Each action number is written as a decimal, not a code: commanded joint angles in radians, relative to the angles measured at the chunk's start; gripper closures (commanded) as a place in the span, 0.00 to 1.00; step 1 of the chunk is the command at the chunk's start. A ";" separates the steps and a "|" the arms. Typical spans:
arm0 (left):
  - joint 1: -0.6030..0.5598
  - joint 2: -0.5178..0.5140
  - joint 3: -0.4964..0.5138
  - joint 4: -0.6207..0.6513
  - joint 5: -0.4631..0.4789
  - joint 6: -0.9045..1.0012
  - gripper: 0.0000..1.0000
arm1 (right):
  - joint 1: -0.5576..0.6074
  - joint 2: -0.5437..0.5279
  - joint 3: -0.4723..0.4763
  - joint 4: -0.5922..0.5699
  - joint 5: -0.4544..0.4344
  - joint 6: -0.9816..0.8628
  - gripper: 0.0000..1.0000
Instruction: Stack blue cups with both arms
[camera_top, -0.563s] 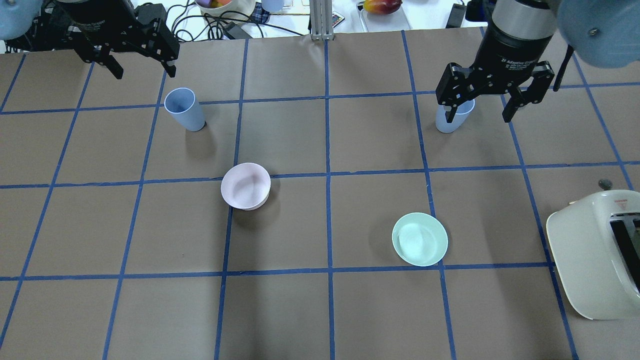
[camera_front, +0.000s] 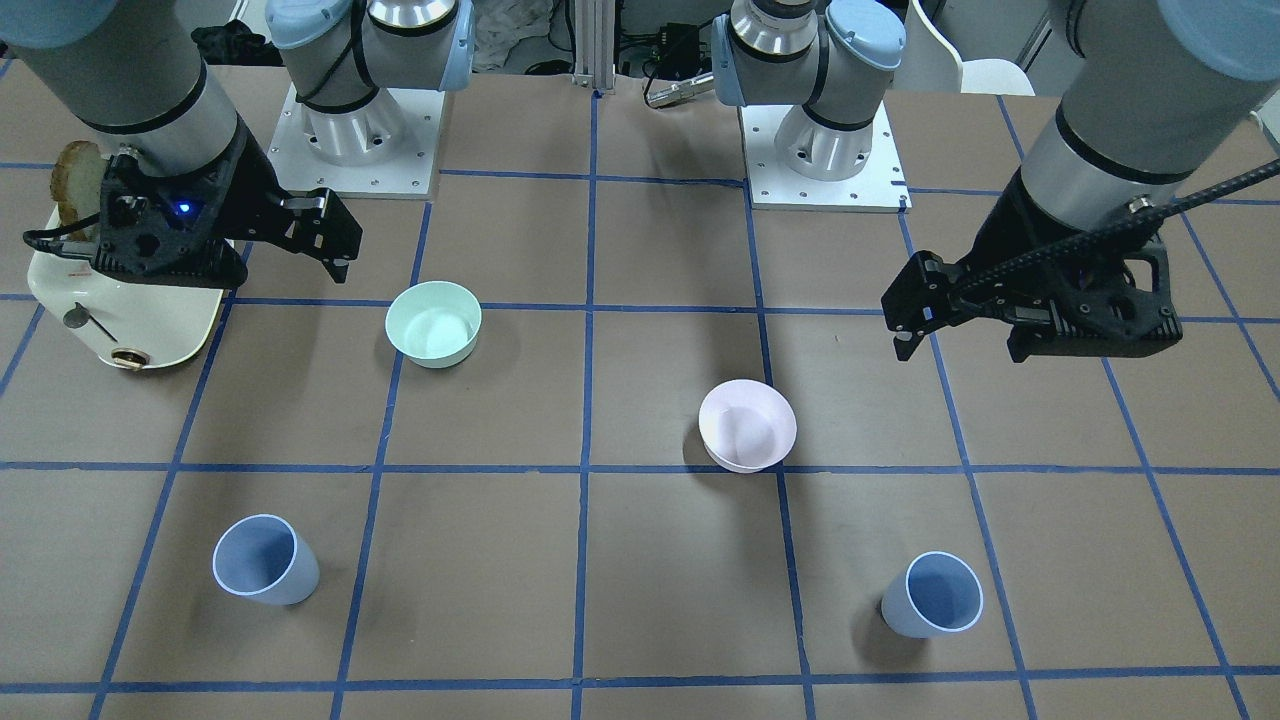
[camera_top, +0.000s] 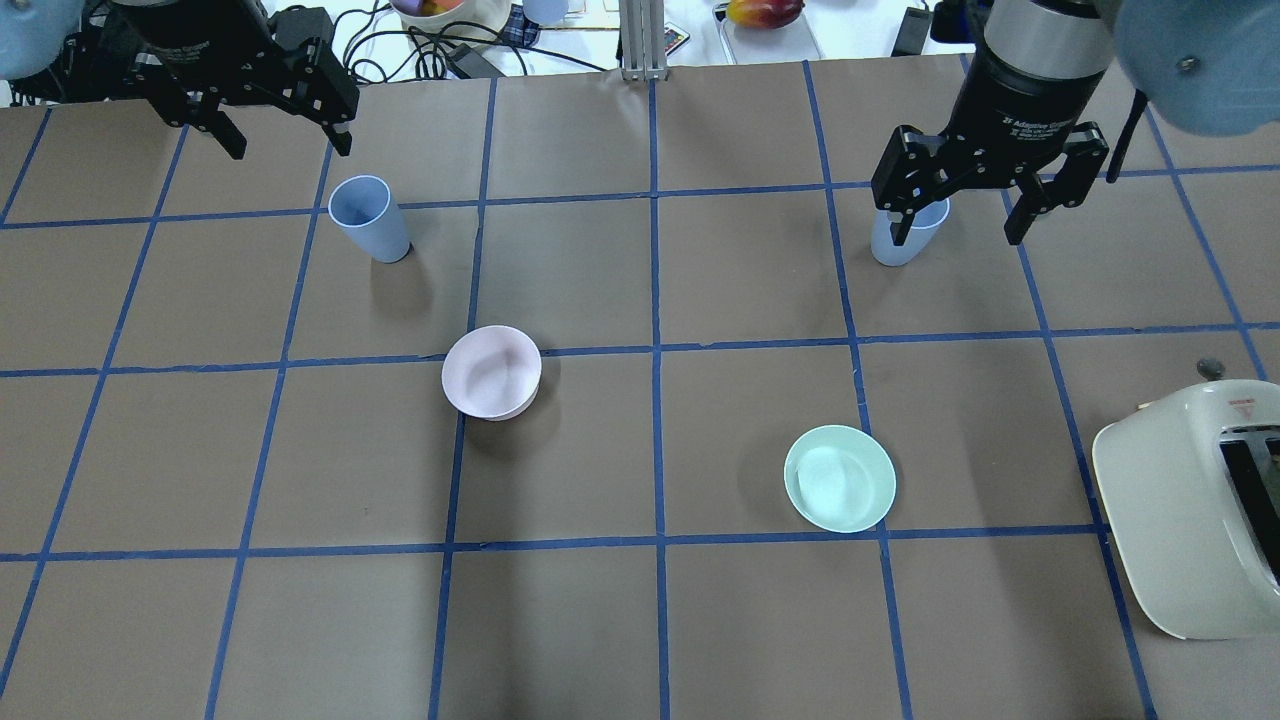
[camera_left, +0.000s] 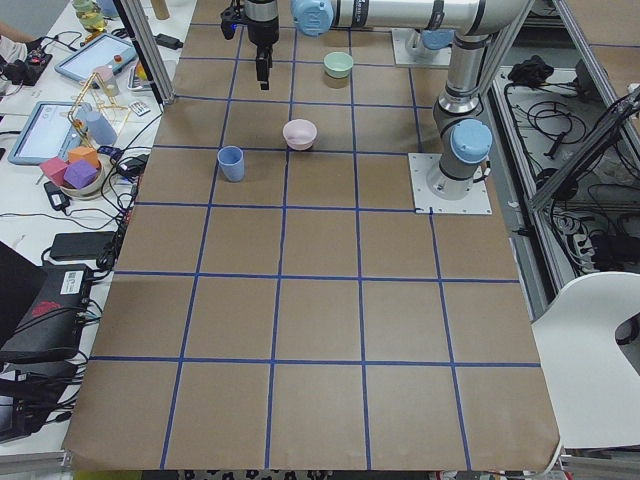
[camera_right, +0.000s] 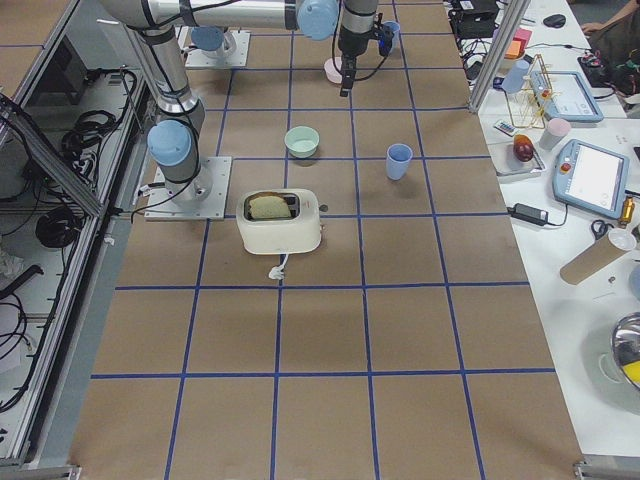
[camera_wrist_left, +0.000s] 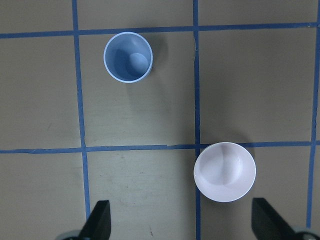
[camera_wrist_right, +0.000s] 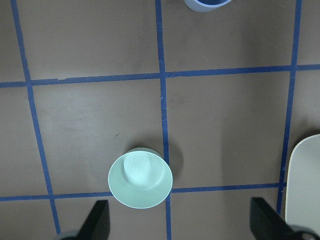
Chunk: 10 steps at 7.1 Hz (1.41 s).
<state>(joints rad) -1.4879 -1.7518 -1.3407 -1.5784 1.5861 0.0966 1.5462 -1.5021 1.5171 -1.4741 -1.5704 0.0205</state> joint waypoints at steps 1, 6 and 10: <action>0.000 0.000 -0.002 0.000 0.000 0.000 0.00 | 0.000 0.000 0.000 0.000 -0.002 -0.001 0.00; 0.003 -0.206 0.021 0.213 -0.014 0.018 0.00 | 0.000 0.002 0.000 0.000 -0.002 -0.001 0.00; 0.003 -0.466 0.046 0.327 0.077 0.048 0.00 | -0.014 0.028 0.000 -0.156 -0.026 -0.019 0.00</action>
<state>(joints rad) -1.4850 -2.1691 -1.2988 -1.2585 1.6335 0.1352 1.5357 -1.4848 1.5171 -1.5723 -1.5781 0.0076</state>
